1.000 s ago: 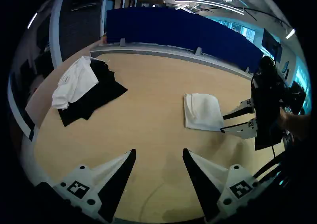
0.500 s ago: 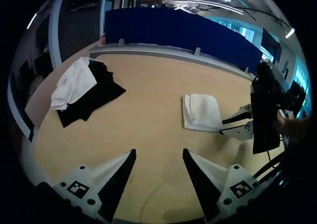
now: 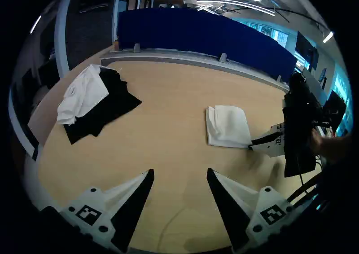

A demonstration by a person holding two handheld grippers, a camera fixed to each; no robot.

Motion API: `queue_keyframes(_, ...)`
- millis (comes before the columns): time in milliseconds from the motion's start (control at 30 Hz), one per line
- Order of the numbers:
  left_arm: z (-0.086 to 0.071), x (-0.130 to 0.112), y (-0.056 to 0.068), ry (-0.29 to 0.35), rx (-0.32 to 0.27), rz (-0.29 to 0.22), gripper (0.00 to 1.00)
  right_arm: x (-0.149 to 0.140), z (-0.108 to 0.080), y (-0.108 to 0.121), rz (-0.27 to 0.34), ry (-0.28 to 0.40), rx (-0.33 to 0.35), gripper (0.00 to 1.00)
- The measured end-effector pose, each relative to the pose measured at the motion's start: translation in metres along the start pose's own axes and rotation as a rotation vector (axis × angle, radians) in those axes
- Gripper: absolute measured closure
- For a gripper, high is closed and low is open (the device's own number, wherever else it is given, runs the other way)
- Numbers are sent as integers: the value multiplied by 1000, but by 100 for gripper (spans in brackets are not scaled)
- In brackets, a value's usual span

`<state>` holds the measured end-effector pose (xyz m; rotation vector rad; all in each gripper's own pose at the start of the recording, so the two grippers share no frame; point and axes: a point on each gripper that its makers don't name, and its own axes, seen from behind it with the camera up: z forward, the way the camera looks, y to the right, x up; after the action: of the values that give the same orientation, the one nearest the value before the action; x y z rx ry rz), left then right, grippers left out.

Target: Fold towel

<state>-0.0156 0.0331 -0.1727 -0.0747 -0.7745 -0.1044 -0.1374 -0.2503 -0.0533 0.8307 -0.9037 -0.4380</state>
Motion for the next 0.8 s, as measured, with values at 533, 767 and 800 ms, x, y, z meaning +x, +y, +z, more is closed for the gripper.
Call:
queue_keyframes(533, 0, 3, 2, 1, -2, 9, 13, 25, -19, 11, -34, 58, -21, 96)
queue_keyframes(767, 0, 11, 4, 17, -7, 11, 13, 66, -52, 24, -83, 119, -53, 96)
queue_keyframes(800, 0, 13, 4, 20, -8, 12, 13, 74, -57, 26, -87, 129, -55, 96)
